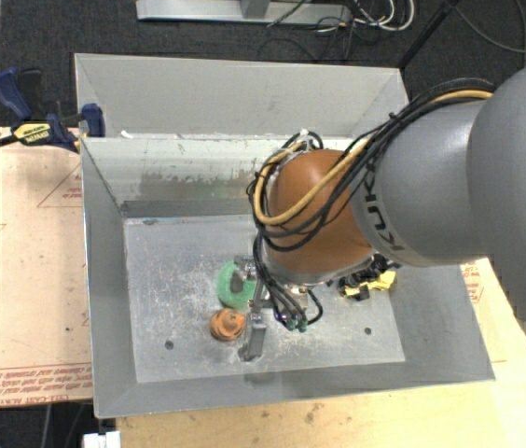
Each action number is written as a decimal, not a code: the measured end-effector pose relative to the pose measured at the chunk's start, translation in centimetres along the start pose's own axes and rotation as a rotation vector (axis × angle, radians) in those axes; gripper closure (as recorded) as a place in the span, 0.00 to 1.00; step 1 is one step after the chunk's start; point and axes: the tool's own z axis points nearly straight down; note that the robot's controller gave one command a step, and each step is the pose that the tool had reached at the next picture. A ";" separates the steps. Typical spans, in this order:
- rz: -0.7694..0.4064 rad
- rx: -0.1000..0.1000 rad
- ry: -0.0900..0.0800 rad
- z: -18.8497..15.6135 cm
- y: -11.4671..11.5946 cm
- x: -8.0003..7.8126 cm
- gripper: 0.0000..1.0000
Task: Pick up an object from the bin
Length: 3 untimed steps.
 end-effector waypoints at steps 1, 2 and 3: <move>-0.089 0.001 0.000 0.3 -1.8 -0.9 0.00; -0.071 0.001 -0.003 3.2 -1.5 -1.4 0.00; -0.072 -0.003 -0.013 4.4 -0.6 -4.7 1.00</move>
Offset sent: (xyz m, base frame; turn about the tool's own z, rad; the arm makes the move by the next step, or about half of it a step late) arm 0.0142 -0.0108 -0.0485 -0.0538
